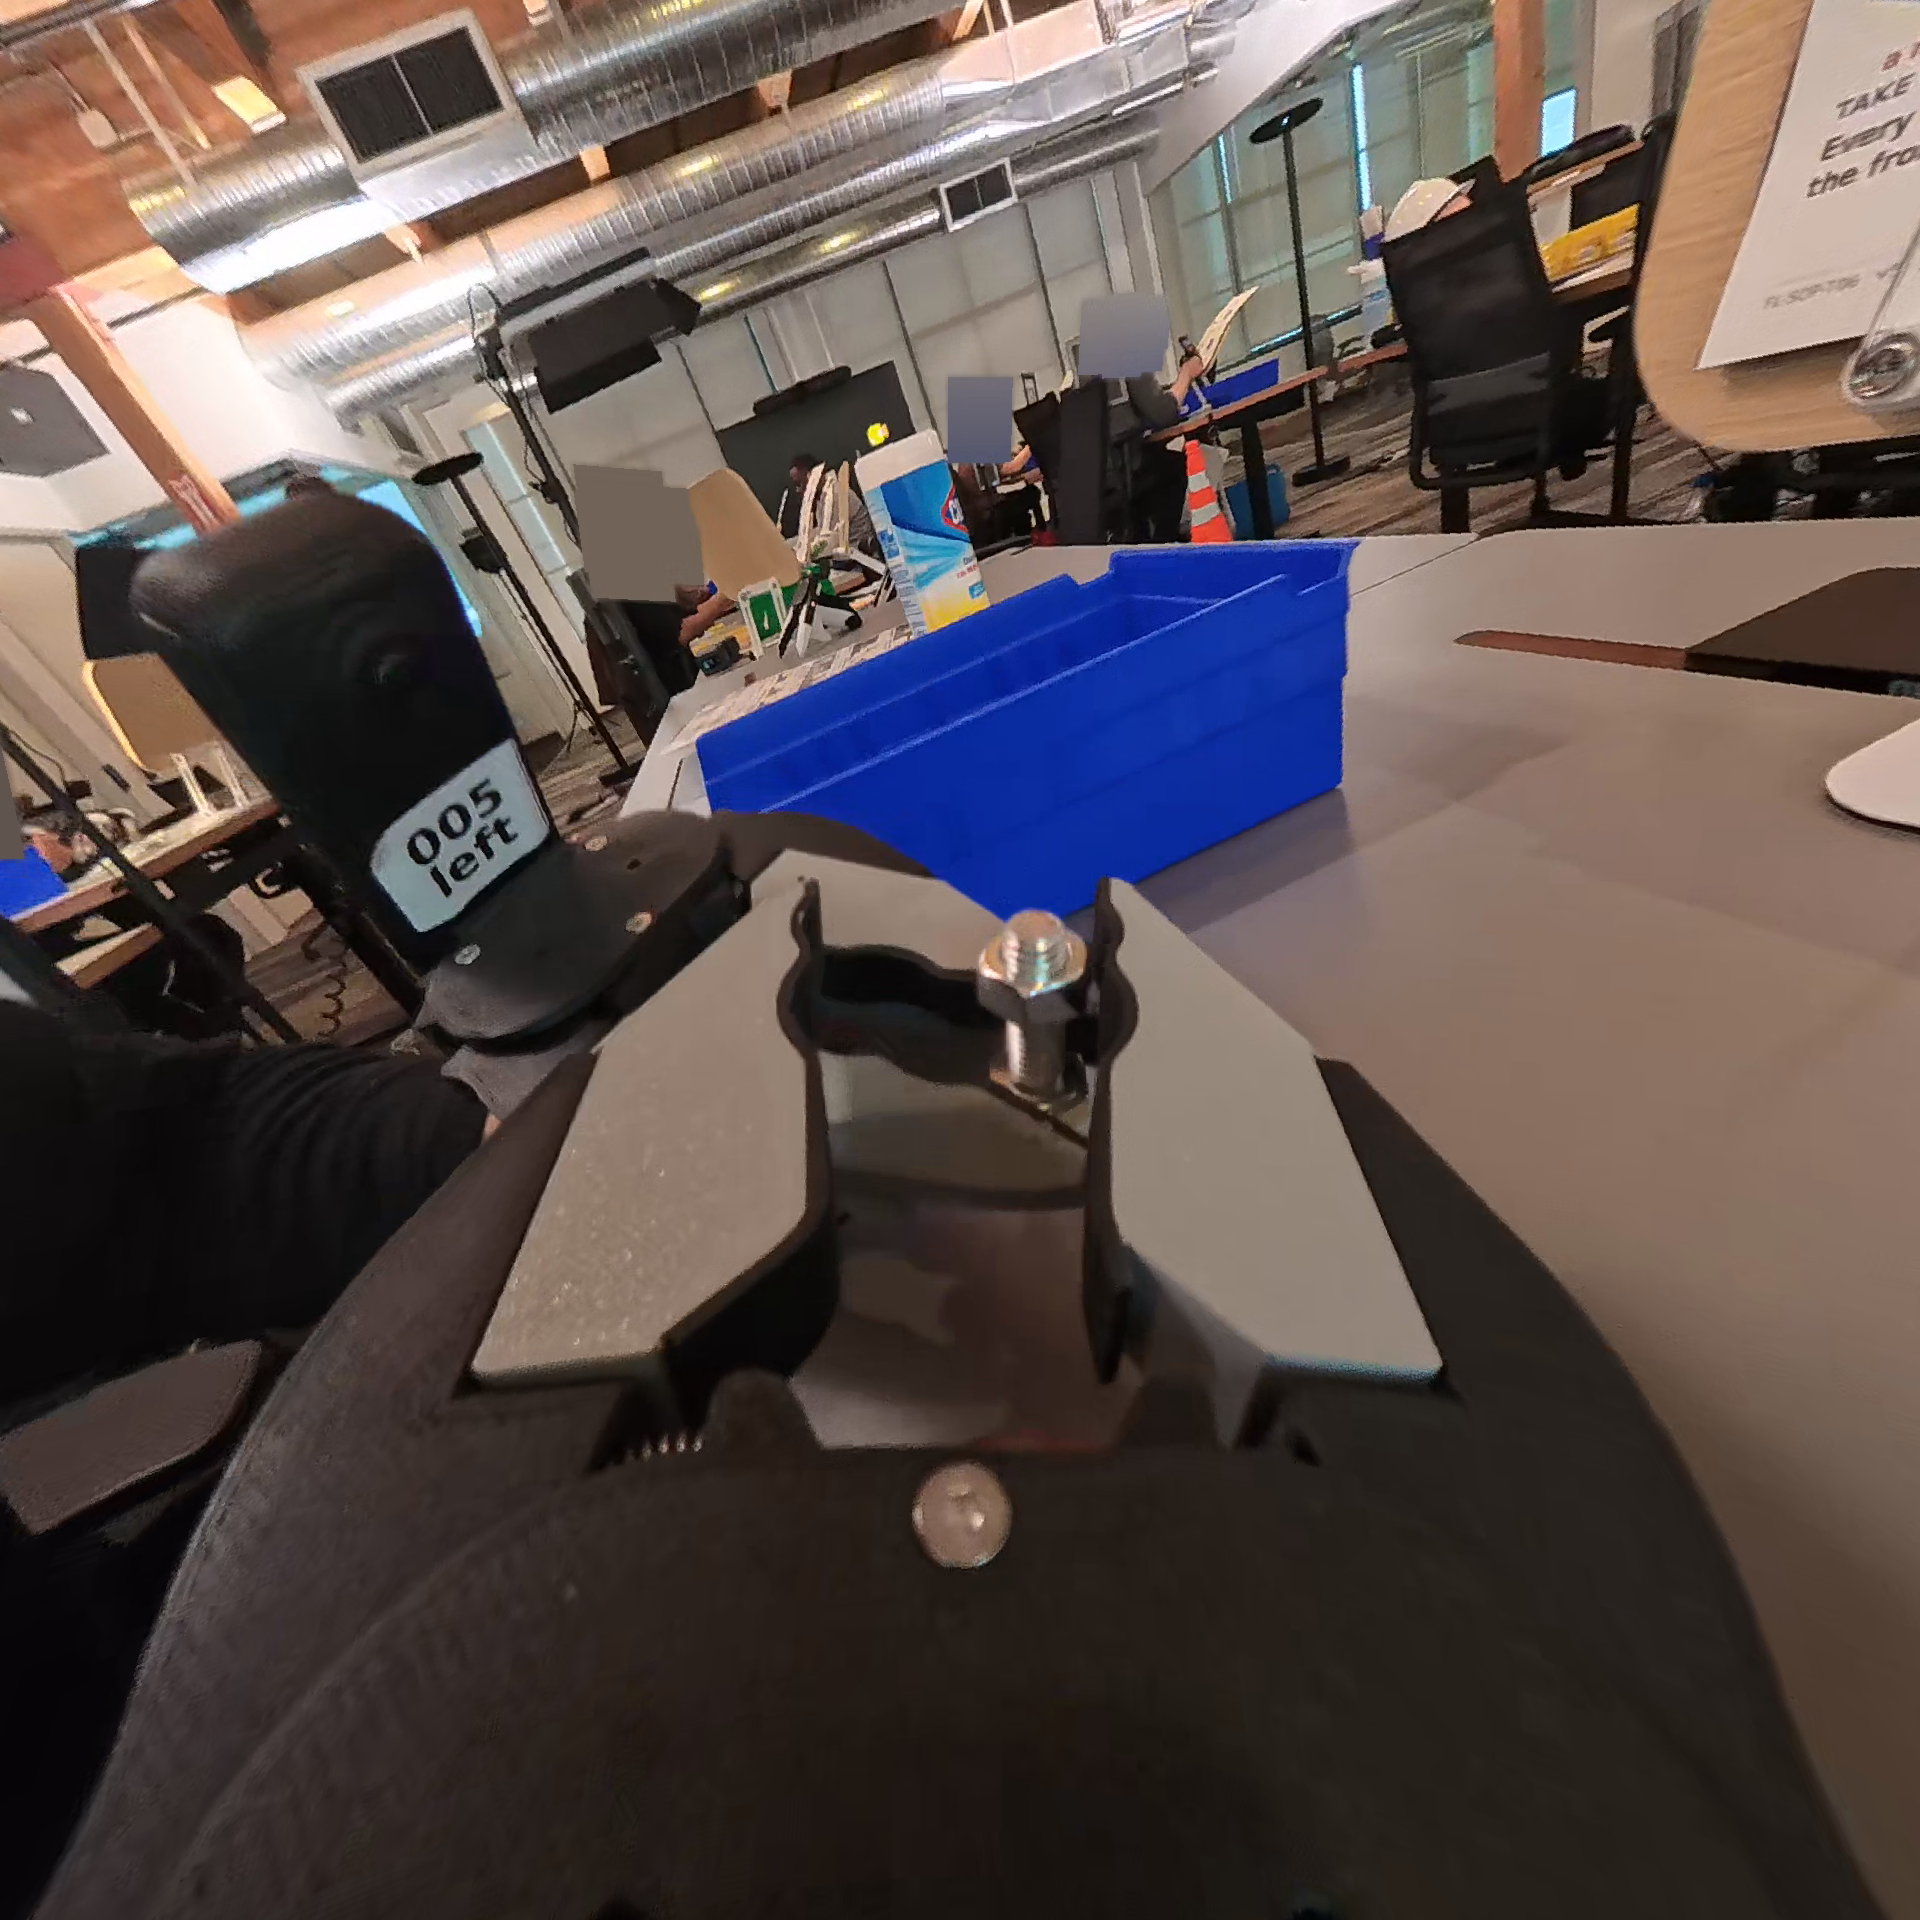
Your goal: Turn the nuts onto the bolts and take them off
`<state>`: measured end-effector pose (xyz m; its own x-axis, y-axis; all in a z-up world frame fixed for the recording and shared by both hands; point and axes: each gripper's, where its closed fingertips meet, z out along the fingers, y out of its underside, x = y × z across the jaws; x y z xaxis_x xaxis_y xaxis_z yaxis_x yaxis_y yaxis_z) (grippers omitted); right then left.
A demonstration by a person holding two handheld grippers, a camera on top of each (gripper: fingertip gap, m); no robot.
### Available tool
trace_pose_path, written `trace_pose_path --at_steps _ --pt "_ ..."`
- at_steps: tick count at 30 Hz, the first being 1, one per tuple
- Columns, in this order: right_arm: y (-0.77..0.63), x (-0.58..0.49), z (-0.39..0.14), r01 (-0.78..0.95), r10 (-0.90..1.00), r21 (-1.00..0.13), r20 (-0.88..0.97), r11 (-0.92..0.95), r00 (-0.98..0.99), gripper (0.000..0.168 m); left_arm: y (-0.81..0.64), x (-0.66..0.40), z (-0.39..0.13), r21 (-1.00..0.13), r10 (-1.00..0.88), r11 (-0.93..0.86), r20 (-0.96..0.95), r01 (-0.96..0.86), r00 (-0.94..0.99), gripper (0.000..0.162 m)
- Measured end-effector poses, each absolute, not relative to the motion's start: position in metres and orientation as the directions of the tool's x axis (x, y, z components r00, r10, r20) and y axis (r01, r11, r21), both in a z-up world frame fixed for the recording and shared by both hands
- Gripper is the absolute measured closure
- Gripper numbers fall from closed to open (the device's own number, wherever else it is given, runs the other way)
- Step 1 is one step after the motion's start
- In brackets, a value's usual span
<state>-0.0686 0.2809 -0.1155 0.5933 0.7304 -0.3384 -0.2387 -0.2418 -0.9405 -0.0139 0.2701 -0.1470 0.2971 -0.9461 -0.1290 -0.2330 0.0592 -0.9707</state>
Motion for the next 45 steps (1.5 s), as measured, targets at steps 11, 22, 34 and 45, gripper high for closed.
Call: trace_pose_path --at_steps 11,22,34,45 --pt "0.282 -0.048 -0.105 -0.182 0.627 -0.971 -0.238 -0.153 0.742 0.129 0.300 -0.031 -0.144 -0.980 -0.914 0.012 -0.090 -0.197 0.395 0.147" --pt "0.283 -0.070 -0.119 -0.137 0.690 -0.969 -0.243 -0.207 0.682 0.120 0.278 -0.019 -0.144 -0.971 -0.940 0.070 -0.141 -0.227 0.312 0.146" --pt "0.286 -0.056 -0.118 -0.192 0.649 -0.958 -0.286 -0.214 0.705 0.130 0.294 -0.025 -0.150 -0.968 -0.916 0.031 -0.127 -0.248 0.380 0.147" --pt "0.285 -0.053 -0.113 -0.174 0.644 -0.967 -0.253 -0.185 0.722 0.130 0.294 -0.028 -0.143 -0.968 -0.904 0.065 -0.160 -0.243 0.397 0.147"
